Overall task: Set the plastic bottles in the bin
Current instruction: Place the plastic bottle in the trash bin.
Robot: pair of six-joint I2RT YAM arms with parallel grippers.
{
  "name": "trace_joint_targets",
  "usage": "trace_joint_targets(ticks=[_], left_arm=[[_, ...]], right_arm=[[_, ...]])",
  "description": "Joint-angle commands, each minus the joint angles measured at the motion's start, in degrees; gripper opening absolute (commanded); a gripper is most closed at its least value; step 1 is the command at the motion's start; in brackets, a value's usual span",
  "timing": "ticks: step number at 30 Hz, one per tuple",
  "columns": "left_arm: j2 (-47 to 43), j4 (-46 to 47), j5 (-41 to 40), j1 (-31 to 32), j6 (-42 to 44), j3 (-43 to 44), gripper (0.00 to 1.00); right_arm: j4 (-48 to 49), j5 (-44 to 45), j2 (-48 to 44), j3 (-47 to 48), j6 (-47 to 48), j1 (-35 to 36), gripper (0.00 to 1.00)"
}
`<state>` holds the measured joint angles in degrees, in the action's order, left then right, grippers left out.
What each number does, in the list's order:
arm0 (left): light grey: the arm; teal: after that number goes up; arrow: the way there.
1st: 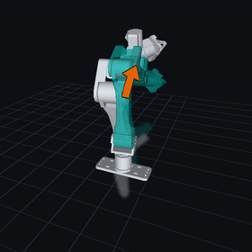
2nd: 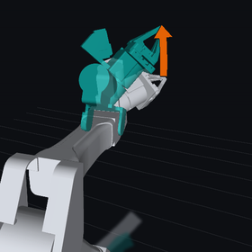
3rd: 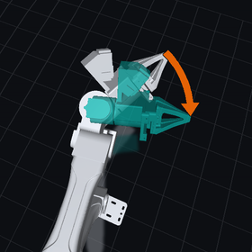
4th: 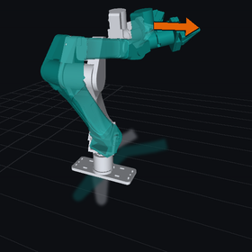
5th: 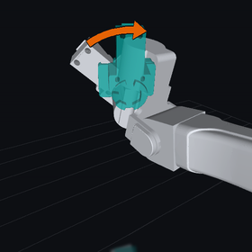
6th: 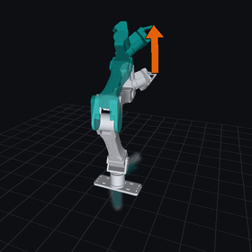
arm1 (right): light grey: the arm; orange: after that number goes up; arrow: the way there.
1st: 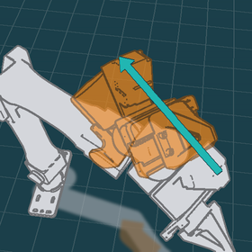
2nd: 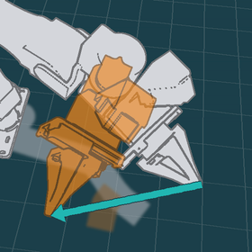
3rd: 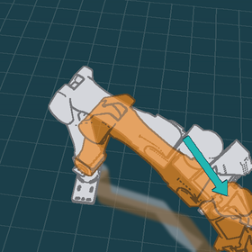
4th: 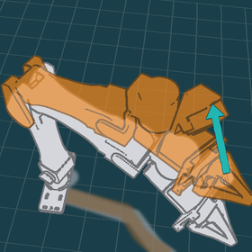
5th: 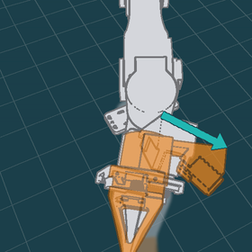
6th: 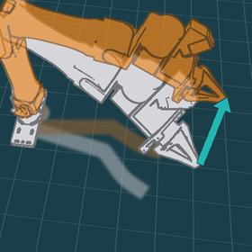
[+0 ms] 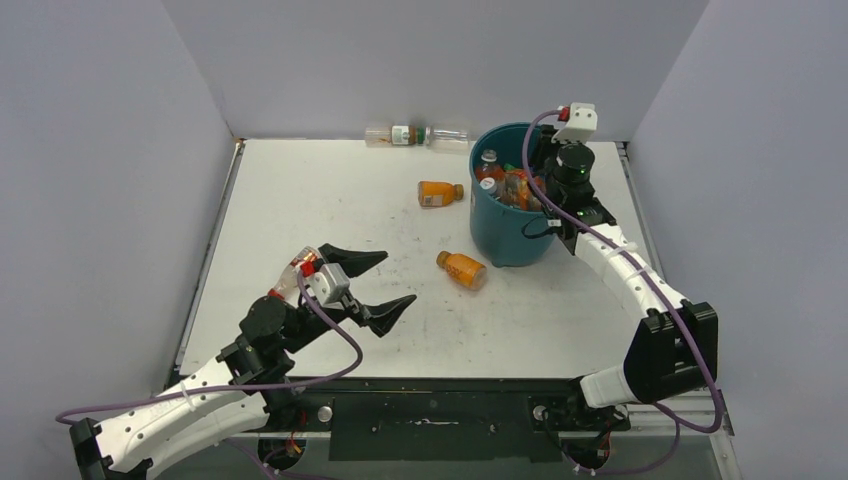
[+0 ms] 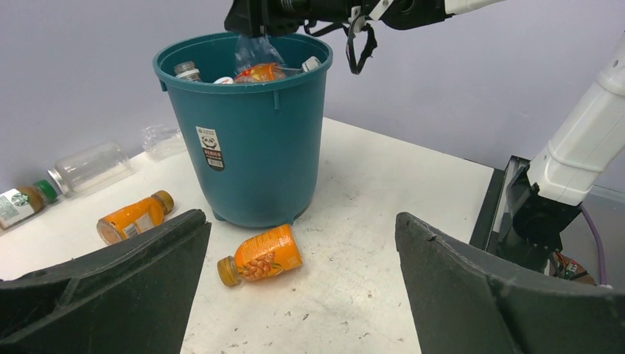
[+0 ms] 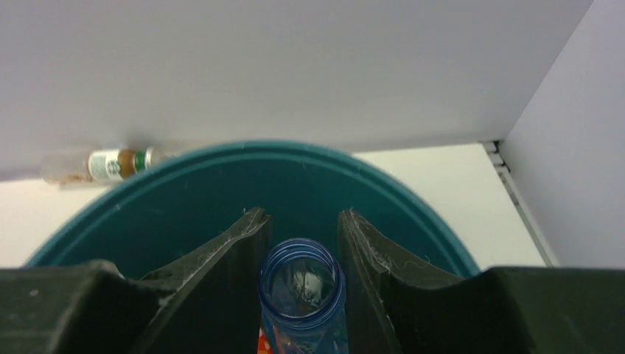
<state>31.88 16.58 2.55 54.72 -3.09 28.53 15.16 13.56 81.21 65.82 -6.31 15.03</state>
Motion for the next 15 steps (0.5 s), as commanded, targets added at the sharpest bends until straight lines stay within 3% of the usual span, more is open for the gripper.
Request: trace_joint_targets(ticks=[1,2,3,4,6,8,15], left_arm=[[0.2,2.5,1.1,0.2,0.5,0.7,0.96],[0.1,2.5,1.1,0.2,0.5,0.7,0.96],[0.1,2.5,1.1,0.2,0.5,0.7,0.96],[0.1,2.5,1.0,0.2,0.5,0.7,0.96],[0.0,2.5,1.0,0.2,0.5,0.7,0.96],[0.3,2.5,1.0,0.2,0.5,0.7,0.96],[0.8,1.9,-2.0,0.2,0.5,0.8,0.96]], right_arm=[[-3.7,-2.6,0.4,-2.1,-4.1,0.0,0.06],[-4.6,-2.7,0.4,-1.9,-4.3,0.0,0.11],[-5.3,-3.0,0.3,-1.8,-4.6,-0.1,0.24],[-5.7,-3.0,-0.1,-1.5,-4.9,-0.1,0.46],[-6.6,-3.2,-1.1,-0.5,-5.6,-0.1,0.68],[-8.2,-3.2,-2.0,1.6,-6.4,-0.1,0.78],[-15.8,-3.9,-9.6,7.8,-11.7,0.1,0.98]])
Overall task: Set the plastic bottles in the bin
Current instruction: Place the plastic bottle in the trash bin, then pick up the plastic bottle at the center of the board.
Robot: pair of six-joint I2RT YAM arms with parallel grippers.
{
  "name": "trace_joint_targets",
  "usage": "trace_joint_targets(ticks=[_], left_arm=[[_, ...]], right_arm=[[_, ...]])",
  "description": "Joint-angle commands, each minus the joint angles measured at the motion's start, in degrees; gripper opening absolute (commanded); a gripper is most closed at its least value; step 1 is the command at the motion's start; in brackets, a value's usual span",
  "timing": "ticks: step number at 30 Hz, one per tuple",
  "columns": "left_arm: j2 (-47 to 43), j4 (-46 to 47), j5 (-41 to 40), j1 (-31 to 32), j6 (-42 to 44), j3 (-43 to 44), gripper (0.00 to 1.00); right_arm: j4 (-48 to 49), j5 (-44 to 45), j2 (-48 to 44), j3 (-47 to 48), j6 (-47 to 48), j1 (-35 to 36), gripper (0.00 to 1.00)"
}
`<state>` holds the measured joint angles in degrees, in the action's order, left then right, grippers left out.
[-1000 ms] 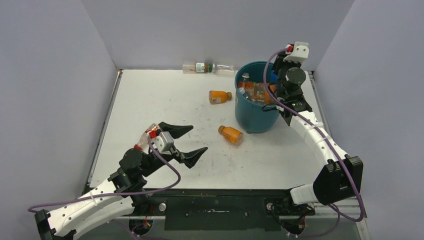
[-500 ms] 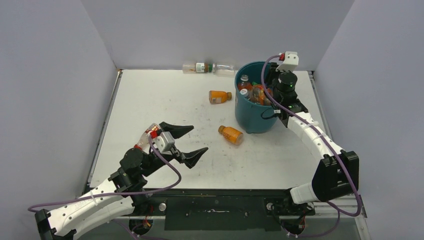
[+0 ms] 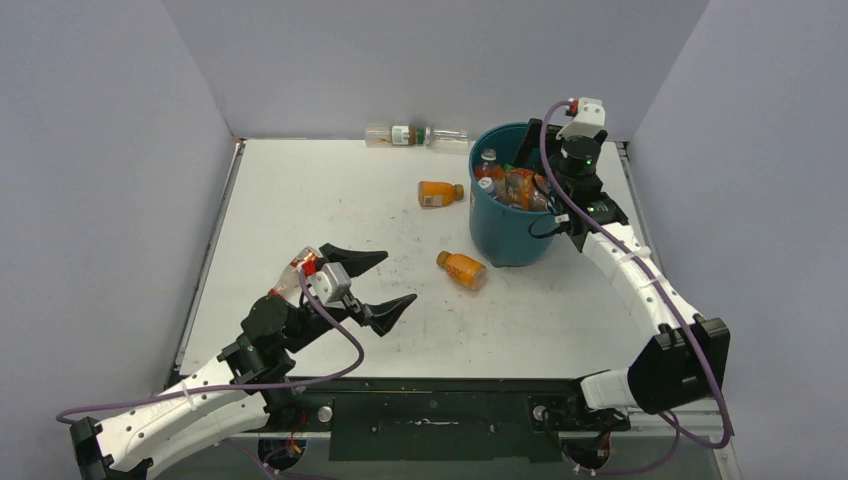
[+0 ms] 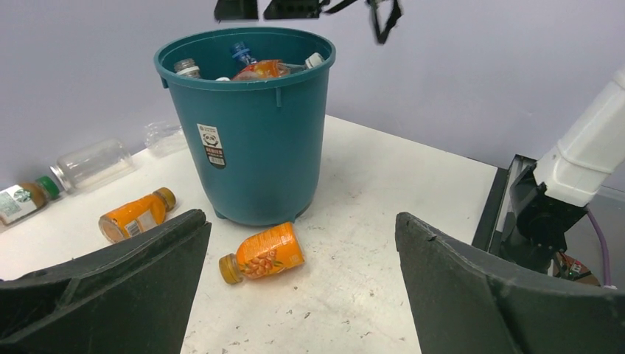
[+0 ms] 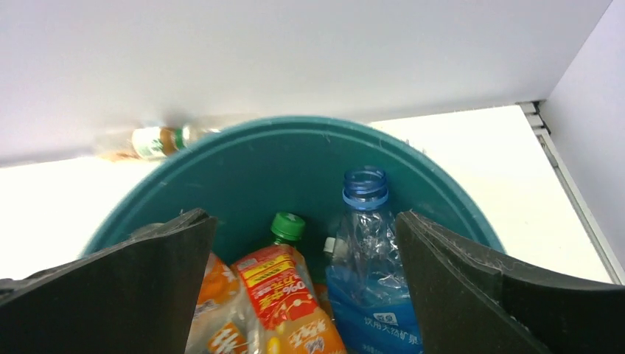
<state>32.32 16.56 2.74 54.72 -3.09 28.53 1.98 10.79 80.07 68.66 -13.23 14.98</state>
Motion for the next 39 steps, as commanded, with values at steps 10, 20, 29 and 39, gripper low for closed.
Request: trace_joint_targets(ticks=[10,20,29,39], left_arm=[[9.0,-10.6,-6.2,1.1,8.0,5.9,0.96],[29.1,-12.6,6.6,1.0,23.6,9.2,0.96],[30.3,-12.4,3.4,0.1,19.7,10.7,0.97],[17.0,-9.4,2.9,1.2,11.6,4.5,0.96]], right_arm=[[-9.5,-18.7,-37.2,-14.0,-15.6,0.1,1.00],[-12.8,-30.8,-63.5,-33.1,-22.1,0.1,1.00],[-13.3,-34.1,-69.9,-49.5,-32.3,0.1,1.00],[9.6,-28.2,-45.4,-60.4,-41.0,3.6,0.91]])
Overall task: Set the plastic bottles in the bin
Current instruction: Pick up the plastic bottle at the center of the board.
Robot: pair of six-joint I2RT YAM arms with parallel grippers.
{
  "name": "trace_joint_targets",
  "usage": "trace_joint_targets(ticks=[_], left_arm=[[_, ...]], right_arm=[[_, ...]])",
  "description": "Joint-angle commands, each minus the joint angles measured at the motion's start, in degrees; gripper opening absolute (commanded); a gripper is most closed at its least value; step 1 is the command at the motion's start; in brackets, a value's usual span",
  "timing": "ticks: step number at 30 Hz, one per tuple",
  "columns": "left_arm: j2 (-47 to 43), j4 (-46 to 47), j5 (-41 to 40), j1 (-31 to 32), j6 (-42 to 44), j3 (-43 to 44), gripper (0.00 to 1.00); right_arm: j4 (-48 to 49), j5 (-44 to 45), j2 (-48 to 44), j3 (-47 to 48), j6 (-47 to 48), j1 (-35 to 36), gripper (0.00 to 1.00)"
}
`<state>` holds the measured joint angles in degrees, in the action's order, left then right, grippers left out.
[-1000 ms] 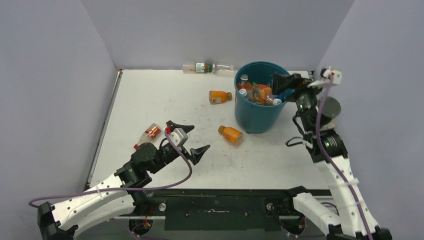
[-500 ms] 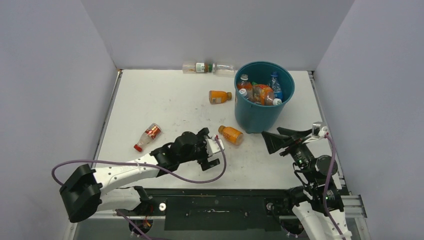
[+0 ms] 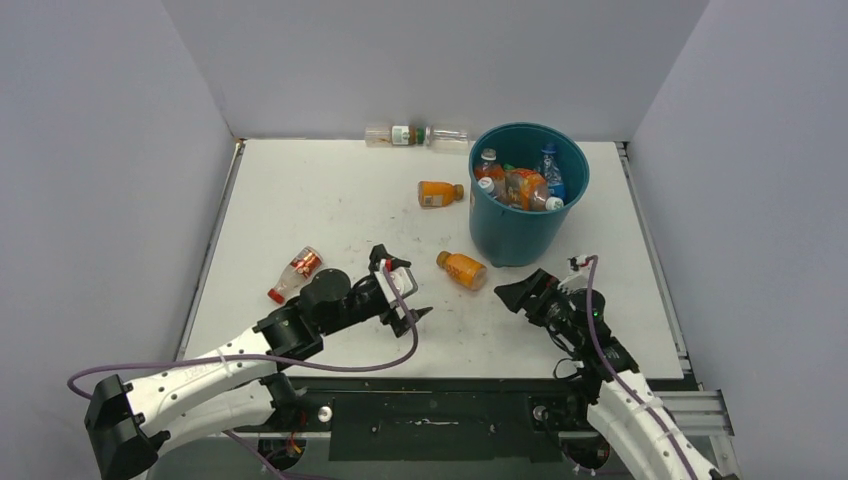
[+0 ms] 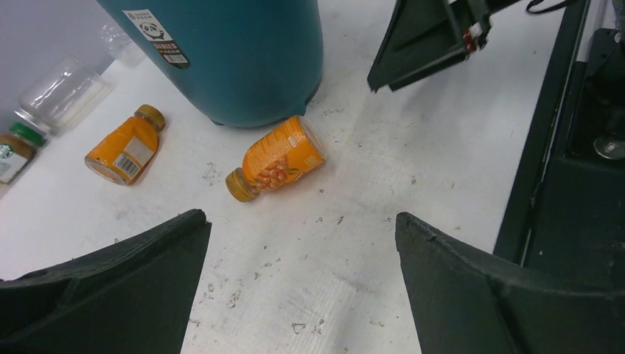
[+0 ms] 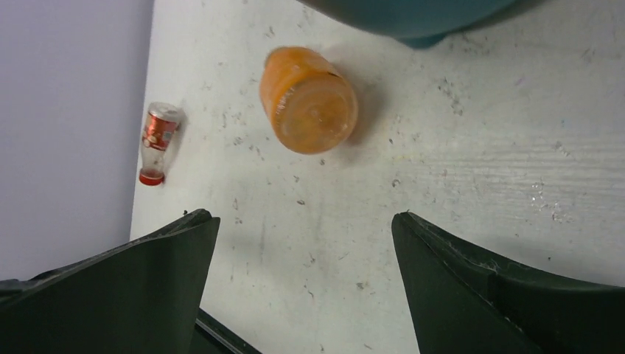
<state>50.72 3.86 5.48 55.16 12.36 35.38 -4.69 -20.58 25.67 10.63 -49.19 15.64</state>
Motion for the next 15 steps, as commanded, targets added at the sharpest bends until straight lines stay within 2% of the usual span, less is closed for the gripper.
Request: trace_joint_targets(ticks=[1,6,11,15], left_arm=[[-1.5,3.5,0.0,1.0,-3.8,-2.3,0.96],[-1.1,1.3,-0.7,2.2,-4.1,-0.7,0.96],[-2.7,-0.5,-4.3,5.2,-1.0,-1.4,0.96],[-4.5,-1.1,-8.6,9.0,1.6,-2.3,0.96]], right_arm=[[19.4,5.0,12.2,-2.9,-5.6,5.1,0.90],[32.4,14.9,29.9,-1.6,-6.7,16.0,0.90],[46.3,22.7,37.7,-5.4,-11.5,17.1,0.90],[49.9,28.3,40.6,-6.1,-12.2,17.2,0.90]])
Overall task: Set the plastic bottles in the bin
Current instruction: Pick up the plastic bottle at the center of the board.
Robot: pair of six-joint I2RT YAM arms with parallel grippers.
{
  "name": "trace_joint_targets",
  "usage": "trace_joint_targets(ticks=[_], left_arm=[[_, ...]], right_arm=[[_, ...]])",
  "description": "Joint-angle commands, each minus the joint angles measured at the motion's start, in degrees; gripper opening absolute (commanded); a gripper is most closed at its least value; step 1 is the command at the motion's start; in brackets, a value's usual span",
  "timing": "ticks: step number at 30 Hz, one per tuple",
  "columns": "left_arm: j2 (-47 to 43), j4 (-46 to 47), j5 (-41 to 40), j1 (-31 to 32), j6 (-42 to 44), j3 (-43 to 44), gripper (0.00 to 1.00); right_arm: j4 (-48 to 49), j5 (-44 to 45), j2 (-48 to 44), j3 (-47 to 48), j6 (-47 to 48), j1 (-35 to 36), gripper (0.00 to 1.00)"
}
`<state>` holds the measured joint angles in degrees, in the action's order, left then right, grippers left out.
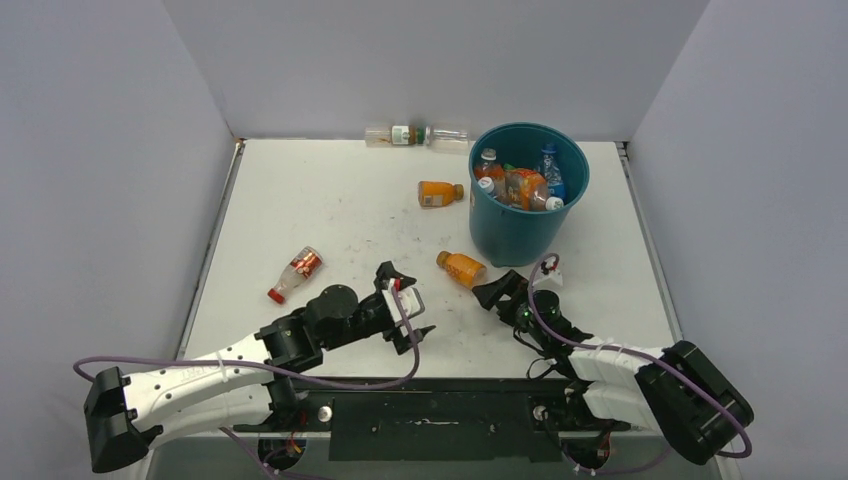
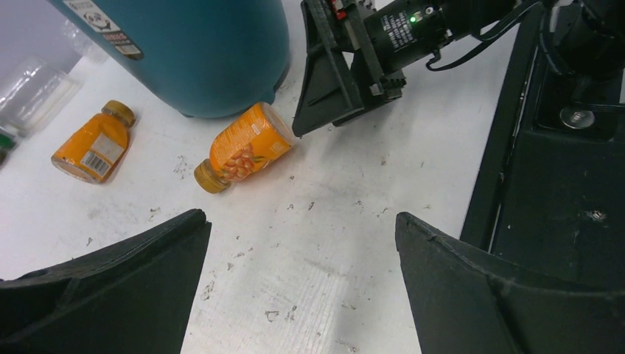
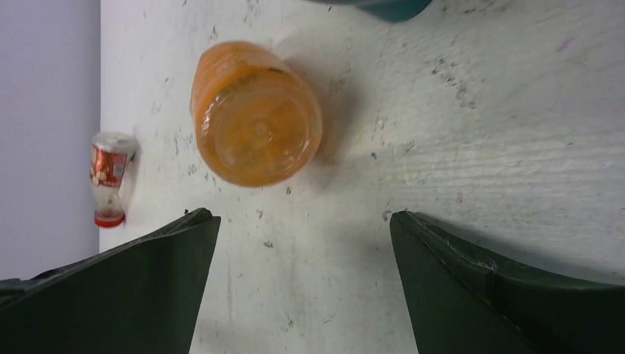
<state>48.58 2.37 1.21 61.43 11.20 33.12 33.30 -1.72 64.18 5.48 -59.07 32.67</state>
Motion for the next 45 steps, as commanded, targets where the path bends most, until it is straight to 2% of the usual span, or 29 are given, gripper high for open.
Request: trace_joint_targets(ticks=[1,6,13,19,30,37,45], left_arm=[[-2.6,0.4,-4.4,2.9,2.7,0.0,0.96],[-3.5,1.2,-4.9,2.9,1.8,0.1,0.96],[-3.5,1.6,-4.5,3.0,2.1,-0.3,0.96],[-3.5,2.3,-3.6,3.1,2.0,-0.7,0.96],[-2.3,2.1,-2.9,3.1,1.9,-0.3,0.96],[-2.2,2.2,-2.7,3.3,1.5,-0.3,0.96],[-2.1,1.9,-3.1,4.2,1.7,-0.3,0.96]], right_arm=[[13.1,10.3,2.9,-1.0,-2.4,0.1,0.90],[21.3,11.2,10.3,-0.3,-2.5,-0.4,0.90],[39.7,6.7,24.5,0.0,-5.3,-0.3,0.90],[48.2,7.1,29.4,-2.2,-7.5,-0.1,0.89],[47.6,6.9,30.8,1.9,-7.4,2.3,0.90],[42.2,11.4,32.7,5.5,-7.7,4.6,0.90],[41.3,16.7,38.0,7.2,-10.9,4.9,0.90]])
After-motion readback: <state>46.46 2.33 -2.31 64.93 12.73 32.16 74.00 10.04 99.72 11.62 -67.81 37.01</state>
